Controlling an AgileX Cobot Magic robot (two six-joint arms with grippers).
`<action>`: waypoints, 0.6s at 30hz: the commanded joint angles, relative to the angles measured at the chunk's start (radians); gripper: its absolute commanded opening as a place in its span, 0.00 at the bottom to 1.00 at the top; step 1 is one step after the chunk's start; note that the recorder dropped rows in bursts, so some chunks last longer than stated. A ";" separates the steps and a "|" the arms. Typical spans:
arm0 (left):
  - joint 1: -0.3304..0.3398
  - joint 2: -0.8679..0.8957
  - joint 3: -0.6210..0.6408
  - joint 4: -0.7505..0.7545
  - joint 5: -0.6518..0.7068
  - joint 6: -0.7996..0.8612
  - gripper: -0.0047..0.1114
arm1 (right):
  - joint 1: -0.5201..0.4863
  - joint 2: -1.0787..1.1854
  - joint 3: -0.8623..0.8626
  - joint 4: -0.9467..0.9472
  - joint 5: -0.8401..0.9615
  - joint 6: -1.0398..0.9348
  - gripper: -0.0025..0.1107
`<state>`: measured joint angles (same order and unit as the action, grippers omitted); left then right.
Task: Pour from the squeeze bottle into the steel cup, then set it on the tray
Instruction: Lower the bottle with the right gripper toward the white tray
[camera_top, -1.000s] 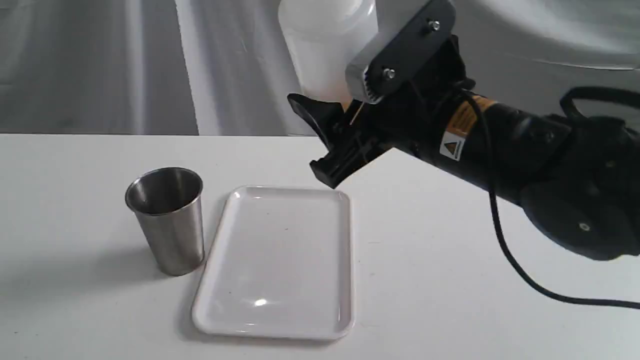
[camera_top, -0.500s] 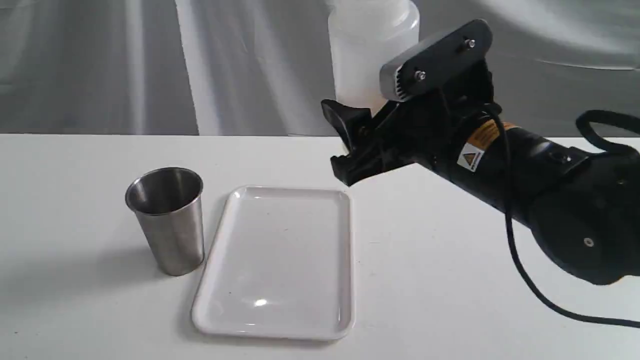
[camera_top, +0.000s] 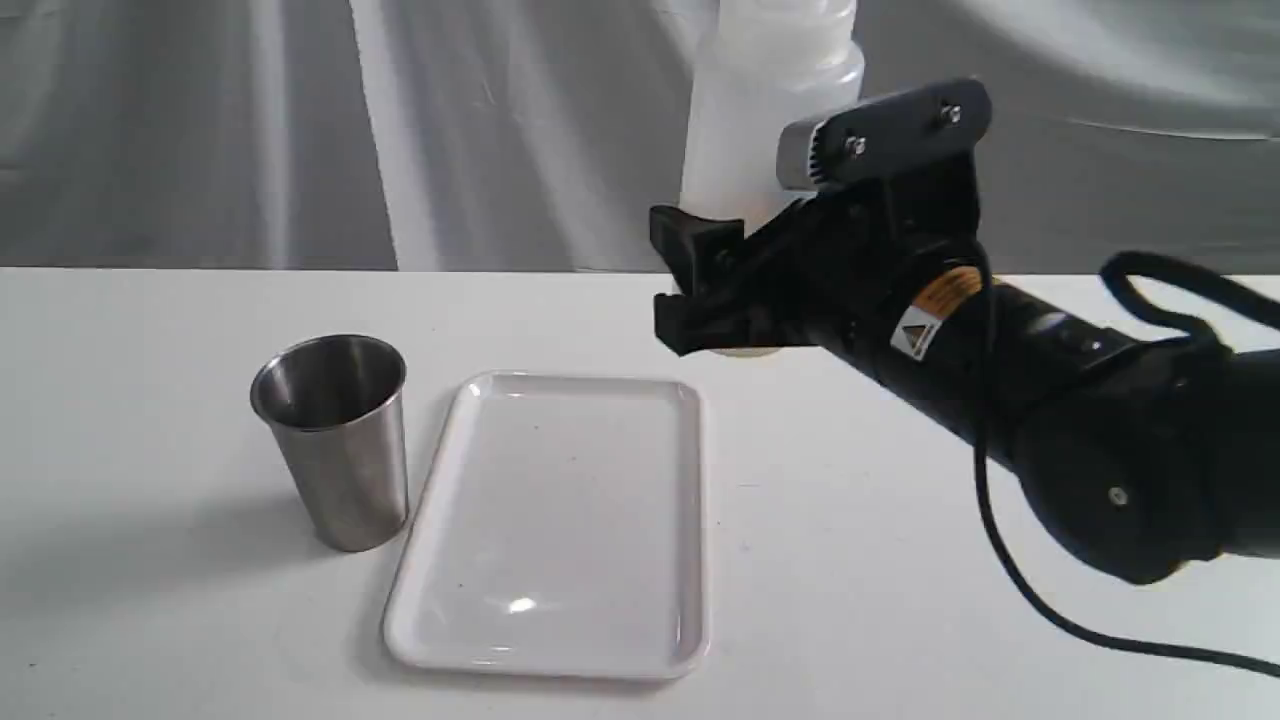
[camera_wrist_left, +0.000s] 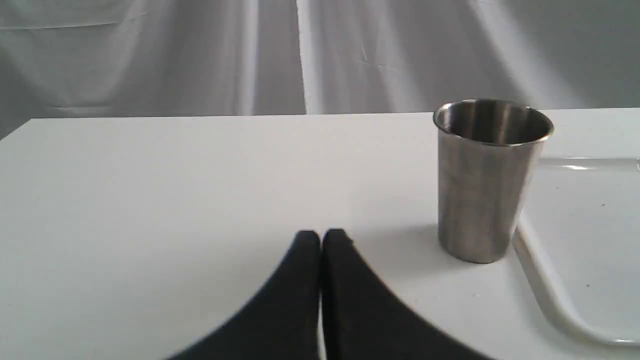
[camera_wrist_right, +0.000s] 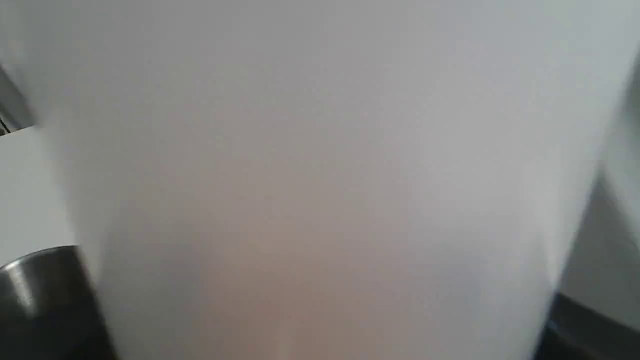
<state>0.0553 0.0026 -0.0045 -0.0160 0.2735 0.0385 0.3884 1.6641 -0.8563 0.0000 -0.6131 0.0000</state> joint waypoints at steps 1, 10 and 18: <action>-0.008 -0.003 0.004 -0.001 -0.008 -0.004 0.04 | 0.010 0.045 0.000 0.000 -0.118 0.010 0.02; -0.008 -0.003 0.004 -0.001 -0.008 -0.001 0.04 | 0.011 0.157 -0.013 -0.107 -0.222 0.031 0.02; -0.008 -0.003 0.004 -0.001 -0.008 -0.004 0.04 | 0.011 0.256 -0.066 -0.178 -0.229 0.034 0.02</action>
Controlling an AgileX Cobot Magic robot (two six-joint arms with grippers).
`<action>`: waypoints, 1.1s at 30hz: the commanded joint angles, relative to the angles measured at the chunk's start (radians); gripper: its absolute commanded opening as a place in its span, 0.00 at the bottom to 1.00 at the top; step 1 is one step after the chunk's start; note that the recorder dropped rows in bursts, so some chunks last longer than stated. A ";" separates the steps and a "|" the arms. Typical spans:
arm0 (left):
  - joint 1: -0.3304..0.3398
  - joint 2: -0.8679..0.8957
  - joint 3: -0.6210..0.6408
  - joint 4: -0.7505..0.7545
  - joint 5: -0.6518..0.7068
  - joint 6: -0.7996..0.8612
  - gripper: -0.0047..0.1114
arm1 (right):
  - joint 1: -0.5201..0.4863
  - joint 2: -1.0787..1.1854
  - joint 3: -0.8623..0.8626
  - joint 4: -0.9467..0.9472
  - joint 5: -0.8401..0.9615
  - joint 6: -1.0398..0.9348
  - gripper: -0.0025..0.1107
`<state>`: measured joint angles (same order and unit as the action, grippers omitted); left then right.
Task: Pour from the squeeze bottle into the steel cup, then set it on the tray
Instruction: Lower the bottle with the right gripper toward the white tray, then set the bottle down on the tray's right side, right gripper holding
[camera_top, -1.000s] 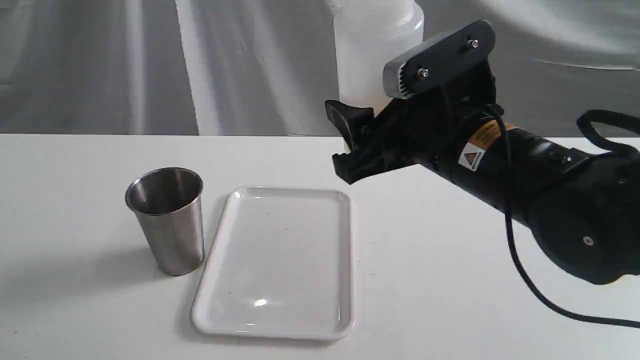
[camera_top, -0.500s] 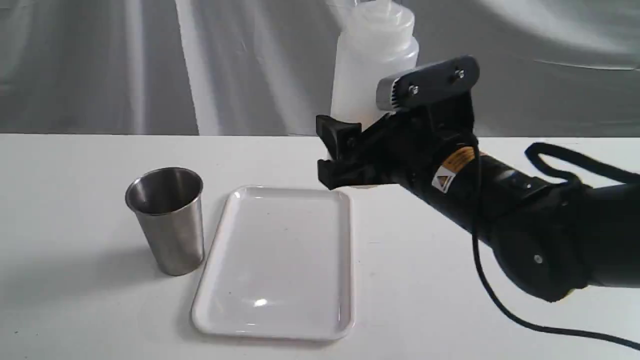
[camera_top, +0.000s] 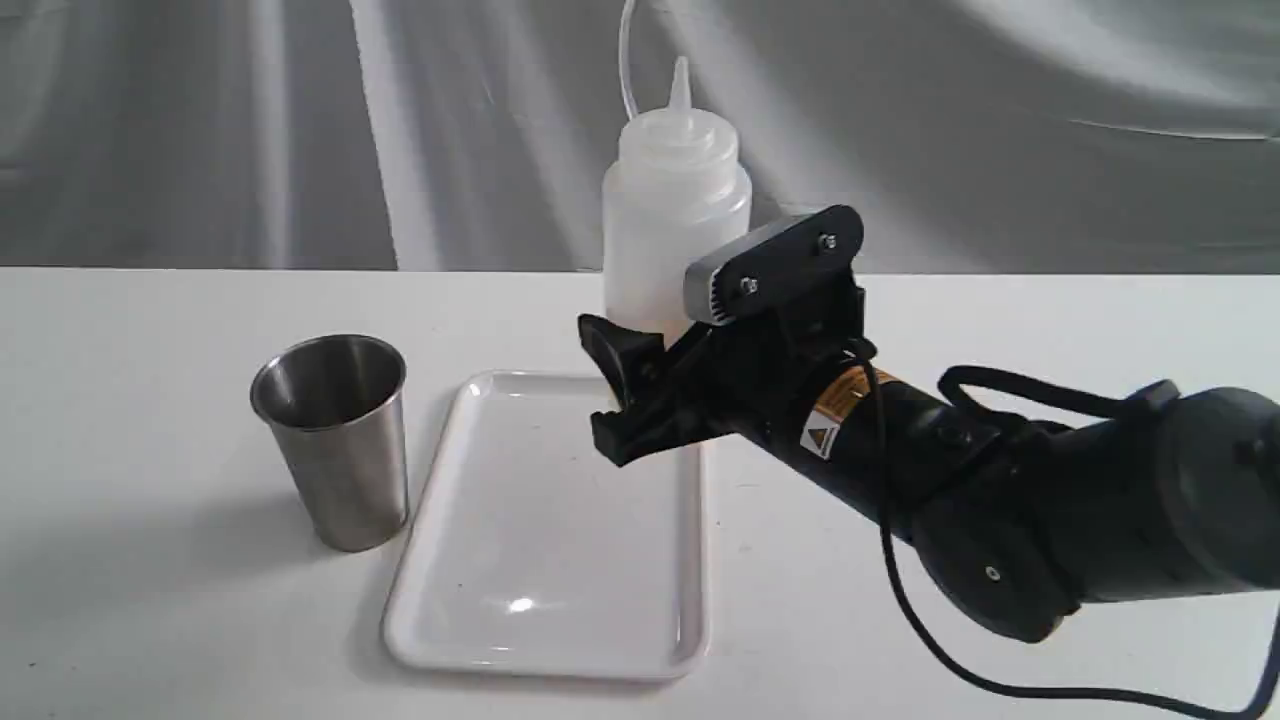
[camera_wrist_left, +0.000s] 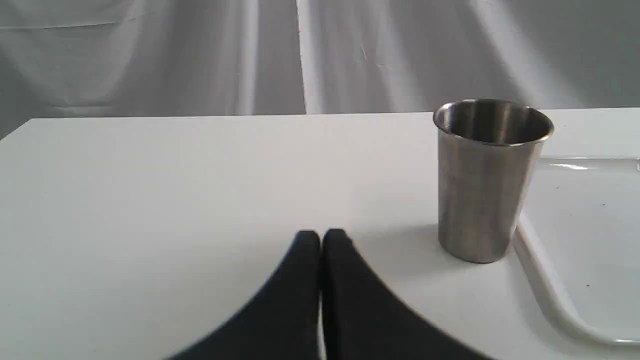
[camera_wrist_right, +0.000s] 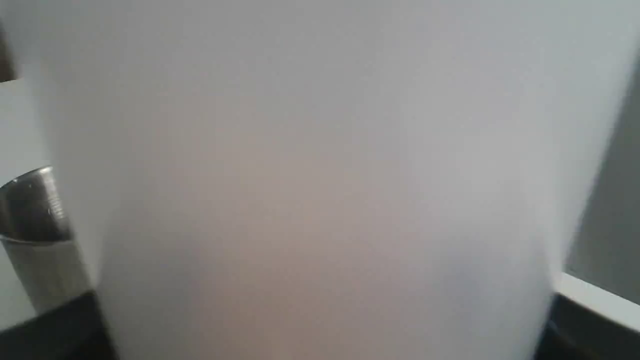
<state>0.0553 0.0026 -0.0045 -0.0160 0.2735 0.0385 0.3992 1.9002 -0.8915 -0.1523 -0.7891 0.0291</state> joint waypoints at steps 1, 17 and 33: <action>-0.008 -0.003 0.004 -0.001 -0.008 -0.004 0.04 | 0.001 0.034 -0.041 -0.028 -0.055 0.010 0.02; -0.008 -0.003 0.004 -0.001 -0.008 -0.002 0.04 | 0.030 0.222 -0.123 -0.048 -0.173 0.129 0.02; -0.008 -0.003 0.004 -0.001 -0.008 -0.004 0.04 | 0.080 0.366 -0.228 -0.065 -0.192 0.057 0.02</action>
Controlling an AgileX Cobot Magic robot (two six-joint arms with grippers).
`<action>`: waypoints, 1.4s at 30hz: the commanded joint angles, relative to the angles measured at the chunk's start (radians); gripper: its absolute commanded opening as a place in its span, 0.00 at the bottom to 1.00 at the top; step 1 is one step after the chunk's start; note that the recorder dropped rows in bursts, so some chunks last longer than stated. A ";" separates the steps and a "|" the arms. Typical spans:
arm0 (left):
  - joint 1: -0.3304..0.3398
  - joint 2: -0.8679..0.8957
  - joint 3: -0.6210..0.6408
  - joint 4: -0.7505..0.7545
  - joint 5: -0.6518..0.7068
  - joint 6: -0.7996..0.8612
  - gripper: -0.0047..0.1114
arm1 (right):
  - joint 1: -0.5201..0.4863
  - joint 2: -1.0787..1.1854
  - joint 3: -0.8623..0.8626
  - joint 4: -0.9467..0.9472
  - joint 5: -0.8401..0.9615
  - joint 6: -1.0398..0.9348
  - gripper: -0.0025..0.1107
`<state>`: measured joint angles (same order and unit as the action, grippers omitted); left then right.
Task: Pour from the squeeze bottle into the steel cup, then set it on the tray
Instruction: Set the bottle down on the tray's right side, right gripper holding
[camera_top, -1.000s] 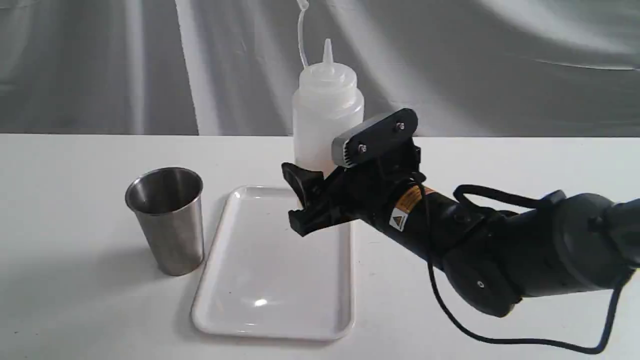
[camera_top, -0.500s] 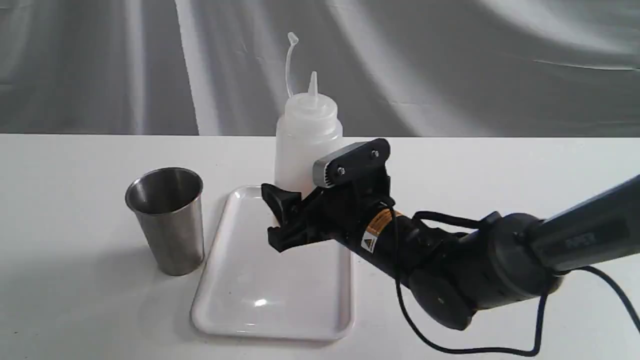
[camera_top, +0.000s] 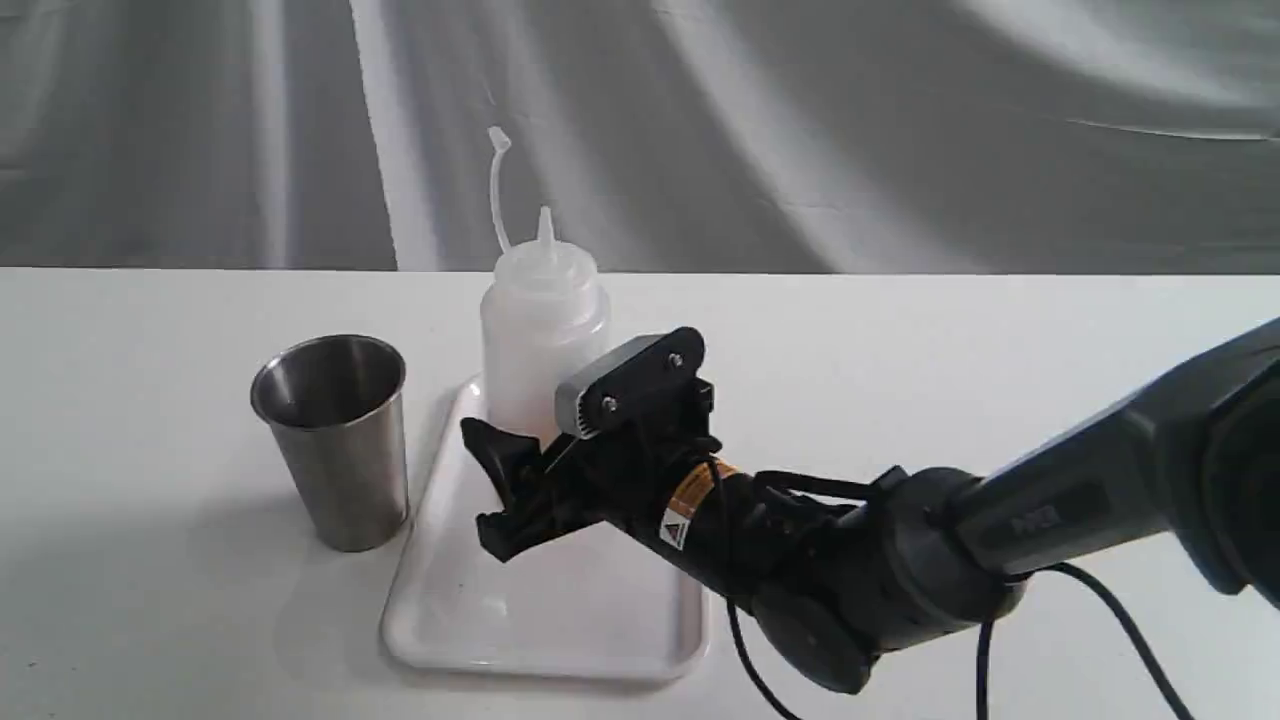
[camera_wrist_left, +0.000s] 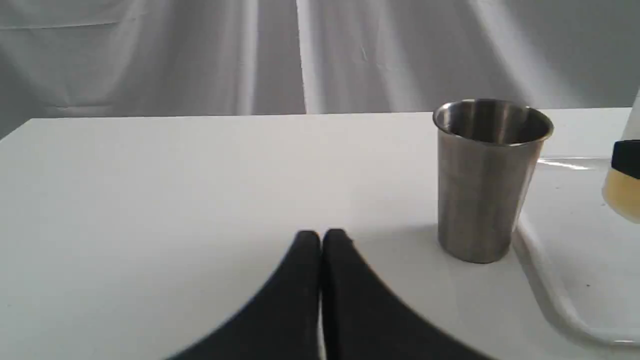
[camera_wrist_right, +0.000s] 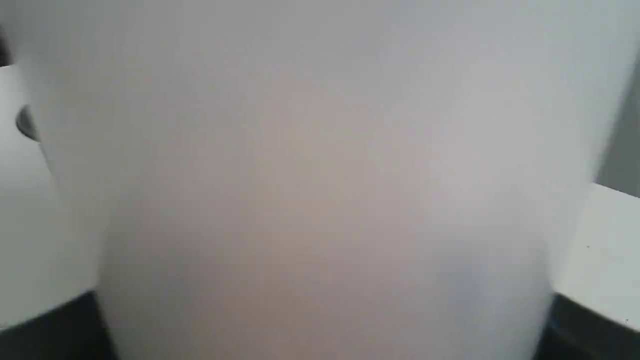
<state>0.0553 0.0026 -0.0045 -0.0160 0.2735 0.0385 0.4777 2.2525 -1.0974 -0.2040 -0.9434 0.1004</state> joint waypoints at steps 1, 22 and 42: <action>-0.008 -0.003 0.004 -0.001 -0.008 -0.002 0.04 | 0.001 0.024 -0.028 -0.014 -0.037 -0.014 0.02; -0.008 -0.003 0.004 -0.001 -0.008 -0.004 0.04 | 0.001 0.111 -0.033 -0.031 -0.061 -0.010 0.02; -0.008 -0.003 0.004 -0.001 -0.008 -0.004 0.04 | 0.001 0.112 -0.026 -0.044 -0.061 0.036 0.02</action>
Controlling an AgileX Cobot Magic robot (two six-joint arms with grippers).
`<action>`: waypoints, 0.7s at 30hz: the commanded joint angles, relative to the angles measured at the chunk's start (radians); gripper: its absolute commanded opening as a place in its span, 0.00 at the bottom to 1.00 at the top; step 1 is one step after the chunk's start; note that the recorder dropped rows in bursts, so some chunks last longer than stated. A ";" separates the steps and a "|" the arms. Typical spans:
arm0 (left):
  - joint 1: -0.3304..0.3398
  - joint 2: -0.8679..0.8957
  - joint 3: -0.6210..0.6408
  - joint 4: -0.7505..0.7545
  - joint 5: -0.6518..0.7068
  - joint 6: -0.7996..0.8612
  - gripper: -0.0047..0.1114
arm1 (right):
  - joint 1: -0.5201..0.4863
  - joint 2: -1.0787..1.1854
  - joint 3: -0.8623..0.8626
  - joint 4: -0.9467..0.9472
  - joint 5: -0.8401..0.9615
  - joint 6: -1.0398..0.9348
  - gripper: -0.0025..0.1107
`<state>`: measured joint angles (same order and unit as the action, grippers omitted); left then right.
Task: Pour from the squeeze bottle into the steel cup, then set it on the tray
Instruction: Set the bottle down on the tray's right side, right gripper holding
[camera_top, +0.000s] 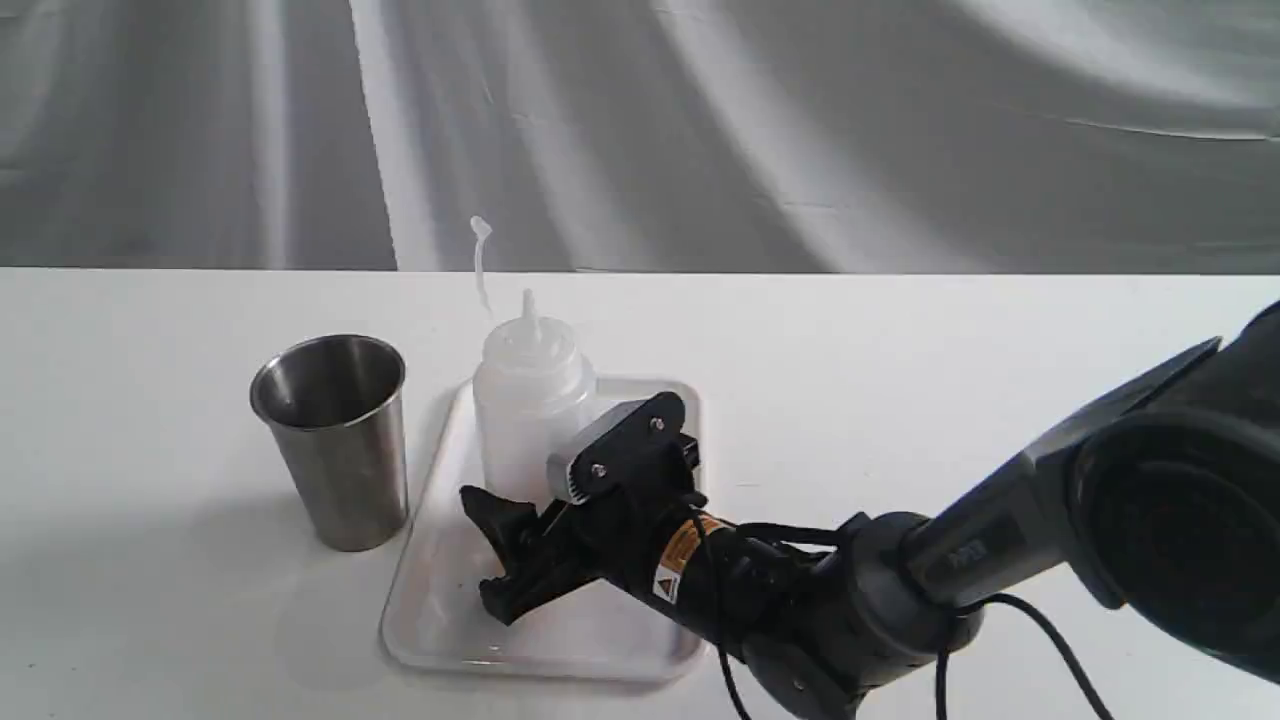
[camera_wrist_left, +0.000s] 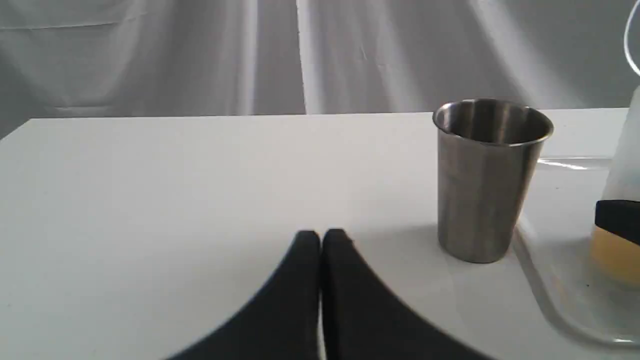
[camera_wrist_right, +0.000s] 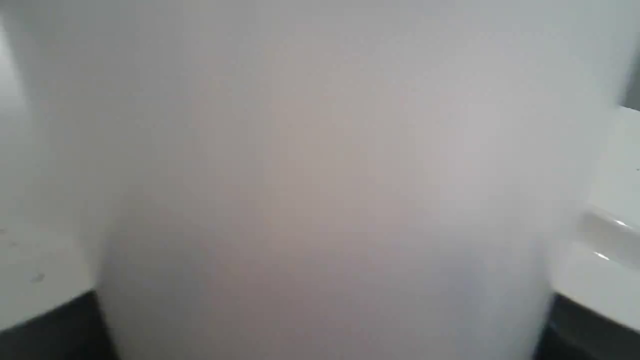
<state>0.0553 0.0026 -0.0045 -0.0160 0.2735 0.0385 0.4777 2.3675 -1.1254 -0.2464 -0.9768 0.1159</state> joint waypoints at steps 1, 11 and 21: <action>-0.008 -0.003 0.004 -0.001 -0.008 -0.004 0.04 | 0.001 -0.003 0.001 -0.002 -0.027 0.021 0.02; -0.008 -0.003 0.004 -0.001 -0.008 -0.002 0.04 | 0.001 -0.003 0.001 -0.001 -0.027 0.021 0.32; -0.008 -0.003 0.004 -0.001 -0.008 -0.004 0.04 | 0.001 -0.003 0.012 -0.010 -0.025 0.063 0.95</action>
<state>0.0553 0.0026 -0.0045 -0.0160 0.2735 0.0385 0.4777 2.3675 -1.1209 -0.2464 -0.9882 0.1603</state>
